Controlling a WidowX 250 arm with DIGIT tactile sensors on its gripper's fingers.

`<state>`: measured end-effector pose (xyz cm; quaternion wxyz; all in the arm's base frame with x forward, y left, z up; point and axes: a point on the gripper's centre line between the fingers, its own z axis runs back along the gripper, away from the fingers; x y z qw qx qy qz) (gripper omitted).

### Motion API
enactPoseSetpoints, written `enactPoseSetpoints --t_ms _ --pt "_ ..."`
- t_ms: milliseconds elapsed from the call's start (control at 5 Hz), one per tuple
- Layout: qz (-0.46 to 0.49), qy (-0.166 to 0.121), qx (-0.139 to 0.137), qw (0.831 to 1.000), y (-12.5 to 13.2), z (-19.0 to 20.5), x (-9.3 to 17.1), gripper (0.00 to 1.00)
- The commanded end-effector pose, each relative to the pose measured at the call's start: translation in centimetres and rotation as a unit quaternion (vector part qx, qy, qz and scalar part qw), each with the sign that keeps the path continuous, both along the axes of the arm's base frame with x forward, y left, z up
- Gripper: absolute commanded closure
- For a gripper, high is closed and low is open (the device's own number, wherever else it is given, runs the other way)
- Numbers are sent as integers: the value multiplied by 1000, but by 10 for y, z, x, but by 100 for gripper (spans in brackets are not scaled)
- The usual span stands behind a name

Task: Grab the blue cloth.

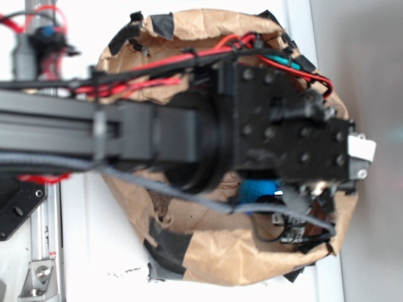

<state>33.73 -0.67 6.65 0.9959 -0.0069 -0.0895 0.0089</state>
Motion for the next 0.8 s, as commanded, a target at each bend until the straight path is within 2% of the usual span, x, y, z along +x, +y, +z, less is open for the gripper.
enactPoseSetpoints --t_ms 0,200,600 --pt "20 -14 38 999 8 -29 18 100" --pt "24 -11 37 999 14 -27 14 100" --pt "28 -34 40 998 19 1 0 100"
